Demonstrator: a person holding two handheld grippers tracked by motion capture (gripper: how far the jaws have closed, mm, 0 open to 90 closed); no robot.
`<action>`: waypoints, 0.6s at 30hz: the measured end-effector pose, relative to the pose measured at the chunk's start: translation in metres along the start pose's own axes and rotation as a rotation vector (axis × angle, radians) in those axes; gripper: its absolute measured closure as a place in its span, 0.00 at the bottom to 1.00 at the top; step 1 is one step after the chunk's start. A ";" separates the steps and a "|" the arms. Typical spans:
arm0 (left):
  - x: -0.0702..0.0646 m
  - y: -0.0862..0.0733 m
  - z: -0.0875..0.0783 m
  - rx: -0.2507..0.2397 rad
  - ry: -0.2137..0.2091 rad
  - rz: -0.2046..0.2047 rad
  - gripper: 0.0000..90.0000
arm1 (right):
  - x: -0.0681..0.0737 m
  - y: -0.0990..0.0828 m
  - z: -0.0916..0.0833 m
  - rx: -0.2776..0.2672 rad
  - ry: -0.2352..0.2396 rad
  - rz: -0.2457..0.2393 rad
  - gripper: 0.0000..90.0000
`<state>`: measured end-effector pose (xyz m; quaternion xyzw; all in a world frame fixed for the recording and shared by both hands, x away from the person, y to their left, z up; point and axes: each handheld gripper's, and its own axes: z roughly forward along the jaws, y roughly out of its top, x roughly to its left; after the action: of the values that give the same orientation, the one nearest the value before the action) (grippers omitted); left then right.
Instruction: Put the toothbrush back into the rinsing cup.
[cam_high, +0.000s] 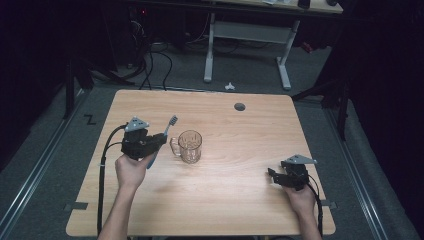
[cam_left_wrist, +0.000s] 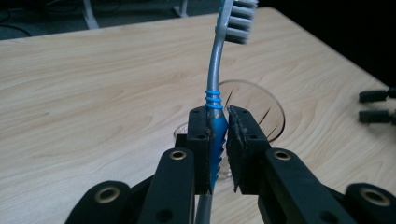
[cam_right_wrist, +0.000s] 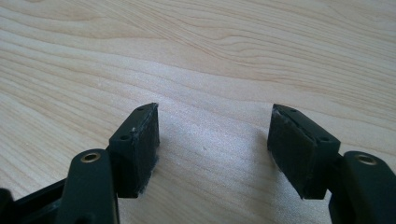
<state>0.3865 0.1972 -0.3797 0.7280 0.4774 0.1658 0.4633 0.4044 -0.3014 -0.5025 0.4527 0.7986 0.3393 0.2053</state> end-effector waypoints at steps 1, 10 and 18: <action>0.001 0.001 0.001 -0.005 0.000 -0.004 0.88 | 0.000 0.000 0.000 0.000 0.000 0.000 0.38; 0.002 0.009 0.012 -0.069 -0.013 -0.024 0.89 | 0.000 0.000 0.000 0.000 0.000 0.000 0.38; 0.002 0.016 0.025 -0.107 -0.023 -0.043 0.89 | 0.000 0.000 0.000 0.000 0.000 0.000 0.38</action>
<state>0.4134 0.1846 -0.3795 0.6936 0.4779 0.1726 0.5106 0.4044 -0.3014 -0.5025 0.4528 0.7986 0.3393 0.2052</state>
